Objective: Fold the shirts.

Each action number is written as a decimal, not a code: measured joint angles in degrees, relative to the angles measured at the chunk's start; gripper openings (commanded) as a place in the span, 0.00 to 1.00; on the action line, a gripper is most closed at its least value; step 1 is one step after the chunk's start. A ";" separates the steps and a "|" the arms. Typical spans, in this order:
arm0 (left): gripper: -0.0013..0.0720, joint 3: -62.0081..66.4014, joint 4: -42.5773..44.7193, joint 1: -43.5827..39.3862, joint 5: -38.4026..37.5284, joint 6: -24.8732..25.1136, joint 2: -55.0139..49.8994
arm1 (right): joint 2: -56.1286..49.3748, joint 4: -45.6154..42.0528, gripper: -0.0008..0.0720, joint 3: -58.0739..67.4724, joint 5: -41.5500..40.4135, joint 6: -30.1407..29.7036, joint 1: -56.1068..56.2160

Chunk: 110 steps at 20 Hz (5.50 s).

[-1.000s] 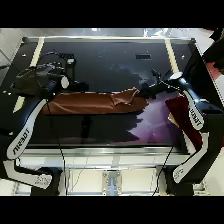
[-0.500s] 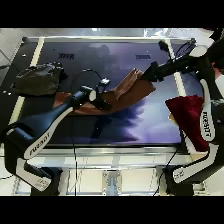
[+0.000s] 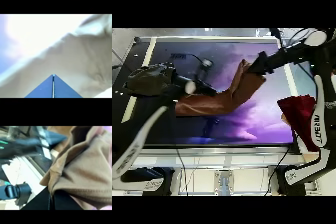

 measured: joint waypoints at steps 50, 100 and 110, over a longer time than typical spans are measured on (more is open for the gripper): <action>0.03 -0.15 0.96 24.00 -17.40 0.04 20.24 | -25.20 9.25 0.02 -5.09 -14.12 -4.15 15.08; 0.03 -0.15 -4.70 24.02 -23.02 0.02 20.22 | 46.40 -5.05 0.03 -23.76 0.09 -8.87 -41.11; 0.03 -0.15 -5.05 24.02 -27.69 0.04 20.22 | 44.09 -9.20 0.03 -23.32 -1.01 -9.01 -30.73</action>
